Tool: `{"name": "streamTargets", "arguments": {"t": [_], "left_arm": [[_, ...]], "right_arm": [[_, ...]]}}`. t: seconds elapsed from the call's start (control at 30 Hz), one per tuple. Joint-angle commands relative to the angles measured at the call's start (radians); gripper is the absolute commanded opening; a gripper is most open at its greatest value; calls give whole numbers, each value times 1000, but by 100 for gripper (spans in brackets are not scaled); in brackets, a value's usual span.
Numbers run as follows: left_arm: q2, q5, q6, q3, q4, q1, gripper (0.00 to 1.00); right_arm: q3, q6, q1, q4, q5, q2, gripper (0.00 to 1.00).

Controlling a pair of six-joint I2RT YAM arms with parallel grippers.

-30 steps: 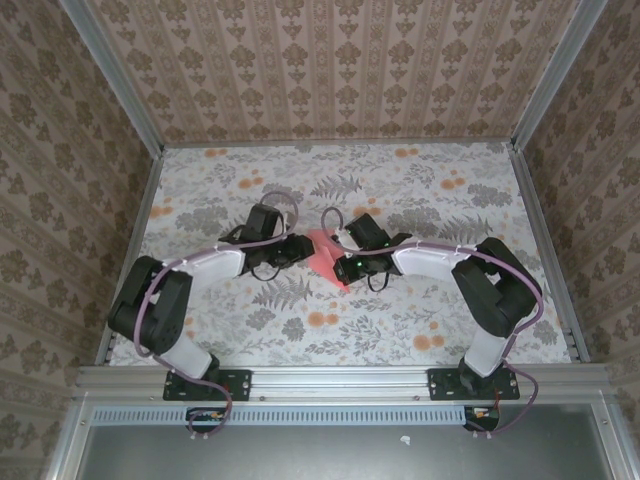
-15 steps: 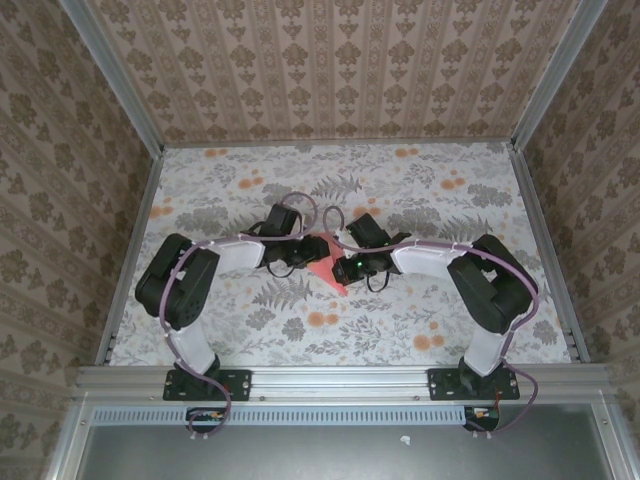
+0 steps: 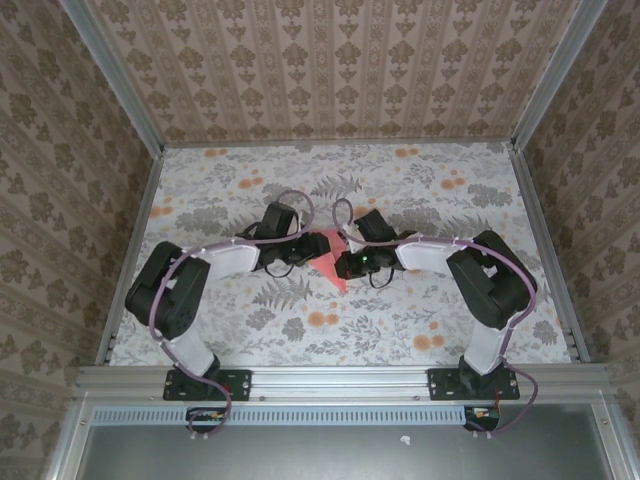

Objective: Fold a paper plane with a square sheet of paper (fold left side to right side)
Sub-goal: Fourth fold the wing at the center of the table.

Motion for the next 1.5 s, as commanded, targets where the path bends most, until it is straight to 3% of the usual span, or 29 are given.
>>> {"name": "streamTargets", "arguments": {"t": [0.0,0.2,1.1,1.27,1.47], "left_arm": [[-29,-15,-10,-26,4,14,44],[29,9,-27,-15,42,8,38],[162,11,-36,40,59,-17,45],[173,0,-38,38,36,-17,45],[179,-11,-31,39,12,-17,45]], "right_arm": [[-21,35,-10,45,-58,3,3],[-18,49,-17,46,-69,14,3],[-12,53,-19,24,-66,37,4],[-13,51,-20,22,-66,31,7],[-24,58,-28,49,-83,3,18]]}}
